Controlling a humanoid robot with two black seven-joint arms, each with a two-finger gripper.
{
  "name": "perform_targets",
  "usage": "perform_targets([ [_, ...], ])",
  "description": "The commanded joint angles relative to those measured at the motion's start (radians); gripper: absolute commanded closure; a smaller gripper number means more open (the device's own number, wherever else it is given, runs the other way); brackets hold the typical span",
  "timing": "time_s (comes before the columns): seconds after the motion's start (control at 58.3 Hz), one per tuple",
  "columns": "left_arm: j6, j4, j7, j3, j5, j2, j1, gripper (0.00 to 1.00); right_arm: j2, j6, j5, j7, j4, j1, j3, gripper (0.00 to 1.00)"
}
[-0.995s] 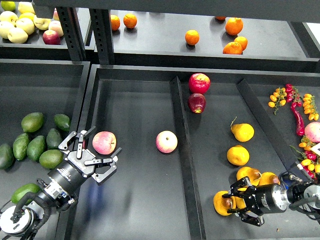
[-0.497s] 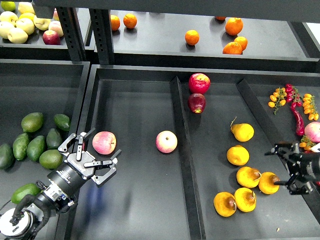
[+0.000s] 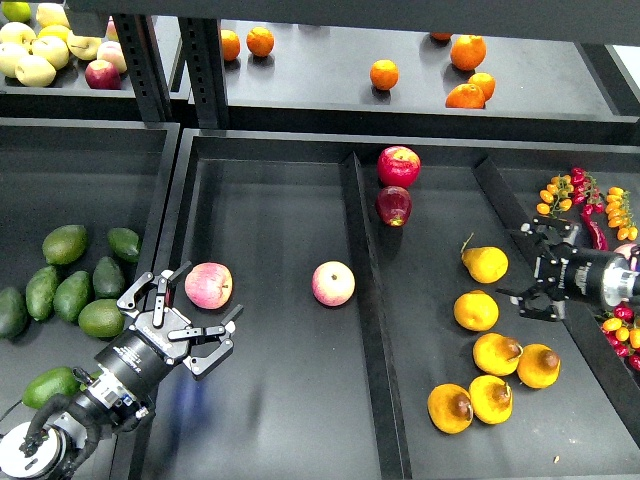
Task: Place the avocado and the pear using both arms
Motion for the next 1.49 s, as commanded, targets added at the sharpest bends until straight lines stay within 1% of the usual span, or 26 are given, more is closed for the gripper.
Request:
perform_targets([
  [0.0, 0.000, -0.003, 0.000, 0.000, 0.000, 0.000, 0.000, 0.01, 0.121, 0.000, 0.003, 0.000, -0.001, -0.057, 0.130, 0.01],
  [0.034, 0.000, -0.004, 0.000, 0.000, 0.000, 0.000, 0.000, 0.01, 0.144, 0.000, 0.003, 0.000, -0.001, -0.068, 0.156, 0.01],
  [0.051, 0.000, -0.004, 0.000, 0.000, 0.000, 0.000, 0.000, 0.01, 0.194, 0.000, 0.003, 0.000, 0.002, -0.092, 0.218, 0.01],
  [0.137, 0.000, -0.004, 0.000, -0.002, 0.000, 0.000, 0.002, 0.01, 0.260, 0.000, 0.003, 0.000, 0.006, -0.114, 0.291, 0.01],
  [0.292, 0.000, -0.015, 0.000, -0.002, 0.000, 0.000, 0.020, 0.01, 0.346, 0.000, 0.005, 0.000, 0.025, -0.149, 0.365, 0.01],
  [0.377, 0.000, -0.015, 0.000, 0.000, 0.000, 0.000, 0.026, 0.01, 0.417, 0.000, 0.005, 0.000, 0.028, -0.183, 0.400, 0.01],
  [0.566, 0.000, -0.014, 0.000, 0.000, 0.000, 0.000, 0.026, 0.01, 0.417, 0.000, 0.005, 0.000, 0.091, -0.220, 0.507, 0.01],
  [0.703, 0.000, -0.020, 0.000, 0.000, 0.000, 0.000, 0.028, 0.01, 0.417, 0.000, 0.007, 0.000, 0.227, -0.266, 0.511, 0.01],
  [0.823, 0.000, -0.040, 0.000, 0.000, 0.000, 0.000, 0.026, 0.01, 0.417, 0.000, 0.026, 0.000, 0.304, -0.319, 0.504, 0.01],
  [0.926, 0.000, -0.058, 0.000, 0.000, 0.000, 0.000, 0.026, 0.01, 0.417, 0.000, 0.057, 0.000, 0.399, -0.393, 0.497, 0.01],
  [0.943, 0.000, -0.066, 0.000, 0.000, 0.000, 0.000, 0.026, 0.01, 0.417, 0.000, 0.060, 0.000, 0.431, -0.431, 0.494, 0.01],
  [1.183, 0.000, -0.119, 0.000, 0.003, 0.000, 0.000, 0.015, 0.01, 0.417, 0.000, 0.066, 0.000, 0.488, -0.571, 0.465, 0.01],
  [1.338, 0.000, -0.107, 0.000, 0.003, 0.006, 0.000, -0.018, 0.01, 0.417, 0.000, 0.066, 0.000, 0.496, -0.583, 0.461, 0.01],
  [1.475, 0.000, -0.076, 0.000, 0.003, 0.011, 0.000, -0.086, 0.01, 0.417, 0.000, 0.088, 0.000, 0.496, -0.582, 0.449, 0.01],
])
